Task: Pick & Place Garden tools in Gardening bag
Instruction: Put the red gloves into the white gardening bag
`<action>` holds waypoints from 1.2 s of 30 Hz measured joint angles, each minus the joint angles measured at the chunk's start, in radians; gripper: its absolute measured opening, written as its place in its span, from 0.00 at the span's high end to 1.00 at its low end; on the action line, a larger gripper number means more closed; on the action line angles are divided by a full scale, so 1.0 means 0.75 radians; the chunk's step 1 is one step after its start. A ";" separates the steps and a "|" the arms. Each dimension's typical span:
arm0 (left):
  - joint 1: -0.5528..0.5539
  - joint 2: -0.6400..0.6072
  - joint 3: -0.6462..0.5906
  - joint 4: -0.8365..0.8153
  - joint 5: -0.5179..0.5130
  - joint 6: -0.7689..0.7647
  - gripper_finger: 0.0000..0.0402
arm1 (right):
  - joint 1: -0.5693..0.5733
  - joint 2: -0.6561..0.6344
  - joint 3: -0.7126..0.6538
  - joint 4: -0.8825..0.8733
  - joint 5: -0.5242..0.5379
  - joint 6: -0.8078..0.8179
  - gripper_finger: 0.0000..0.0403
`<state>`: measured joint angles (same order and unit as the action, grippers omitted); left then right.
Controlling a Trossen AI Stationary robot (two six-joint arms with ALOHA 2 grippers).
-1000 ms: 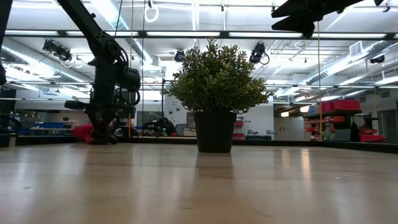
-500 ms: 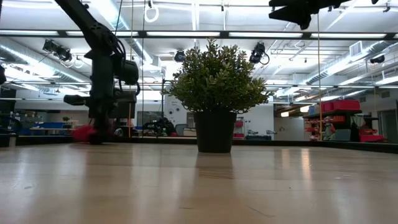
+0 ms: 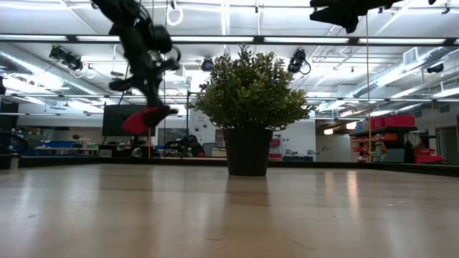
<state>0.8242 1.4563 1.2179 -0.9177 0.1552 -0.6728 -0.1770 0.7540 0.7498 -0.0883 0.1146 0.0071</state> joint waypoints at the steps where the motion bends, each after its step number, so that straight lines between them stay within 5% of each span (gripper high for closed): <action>1: -0.011 0.000 0.035 -0.001 0.000 0.006 0.96 | 0.000 0.000 0.000 0.000 0.000 0.000 0.46; 21: -0.308 0.001 0.580 0.039 0.125 0.040 0.96 | 0.000 0.001 0.000 0.134 0.078 -0.109 0.45; 36: -0.474 0.001 0.671 0.278 0.287 -0.100 0.96 | 0.000 0.148 0.072 0.310 -0.028 -0.240 0.26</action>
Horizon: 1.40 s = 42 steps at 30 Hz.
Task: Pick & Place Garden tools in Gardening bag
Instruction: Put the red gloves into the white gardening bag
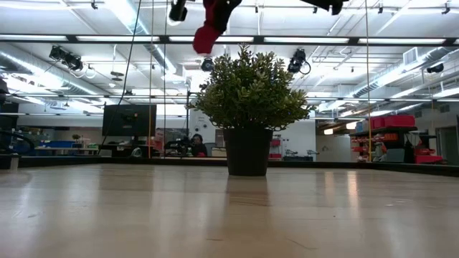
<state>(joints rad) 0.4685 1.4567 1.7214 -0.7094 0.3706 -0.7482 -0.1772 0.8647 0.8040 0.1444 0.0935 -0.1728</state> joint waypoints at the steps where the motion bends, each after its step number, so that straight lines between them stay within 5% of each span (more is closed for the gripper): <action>1: -0.006 0.000 0.000 0.025 0.009 -0.007 0.96 | 0.000 0.023 0.012 0.000 -0.006 0.000 0.25; 18: -0.119 0.001 0.000 0.099 0.187 -0.046 0.96 | 0.001 0.334 0.242 0.075 -0.297 -0.070 0.24; 42: -0.293 0.028 -0.001 0.165 0.226 -0.140 0.95 | 0.001 0.532 0.288 0.347 -0.436 -0.187 0.24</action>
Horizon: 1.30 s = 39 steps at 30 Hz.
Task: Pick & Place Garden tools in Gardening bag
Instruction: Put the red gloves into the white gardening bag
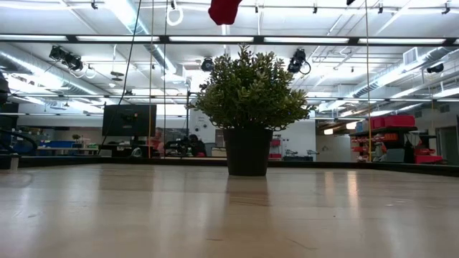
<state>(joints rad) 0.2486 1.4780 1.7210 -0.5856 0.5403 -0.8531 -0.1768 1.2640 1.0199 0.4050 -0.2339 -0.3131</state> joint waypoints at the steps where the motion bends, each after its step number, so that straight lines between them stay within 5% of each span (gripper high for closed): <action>1: -0.004 0.003 0.000 -0.001 0.001 -0.004 0.95 | 0.000 0.004 0.000 0.004 -0.019 -0.004 0.24; 29: -0.008 0.076 -0.001 0.147 0.054 -0.095 0.95 | 0.005 0.080 0.000 0.068 -0.093 -0.024 0.25; 39: -0.008 0.082 0.000 0.164 0.075 -0.106 0.95 | 0.005 0.080 0.000 0.062 -0.097 -0.013 0.45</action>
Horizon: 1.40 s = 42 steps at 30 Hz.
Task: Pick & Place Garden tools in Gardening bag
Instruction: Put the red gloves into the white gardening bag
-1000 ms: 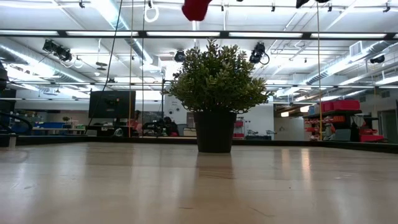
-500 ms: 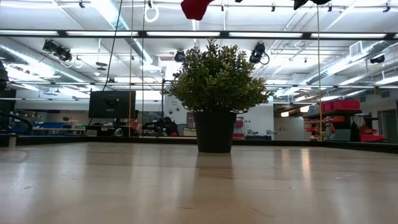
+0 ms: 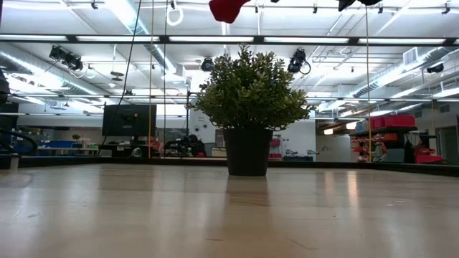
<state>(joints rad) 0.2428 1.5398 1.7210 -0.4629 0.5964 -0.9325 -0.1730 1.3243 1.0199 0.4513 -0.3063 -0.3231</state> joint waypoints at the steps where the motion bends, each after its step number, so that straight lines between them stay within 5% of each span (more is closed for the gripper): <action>1: 0.000 0.000 0.000 0.009 0.000 0.000 0.95 | 0.000 0.000 0.000 0.001 0.000 0.000 0.47; 21: 0.001 -0.001 -0.001 0.085 -0.056 0.015 0.77 | -0.001 -0.002 0.000 -0.003 0.008 0.000 0.88; 34: 0.001 -0.004 0.000 0.090 -0.060 0.015 0.40 | -0.001 0.000 -0.002 -0.016 0.008 -0.013 0.90; 42: 0.021 -0.004 0.001 0.059 0.004 0.038 0.33 | -0.001 0.000 -0.002 -0.021 0.001 -0.039 0.91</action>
<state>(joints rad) 0.2588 1.5368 1.7216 -0.4186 0.5997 -0.9042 -0.1734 1.3243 1.0183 0.4355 -0.3058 -0.3527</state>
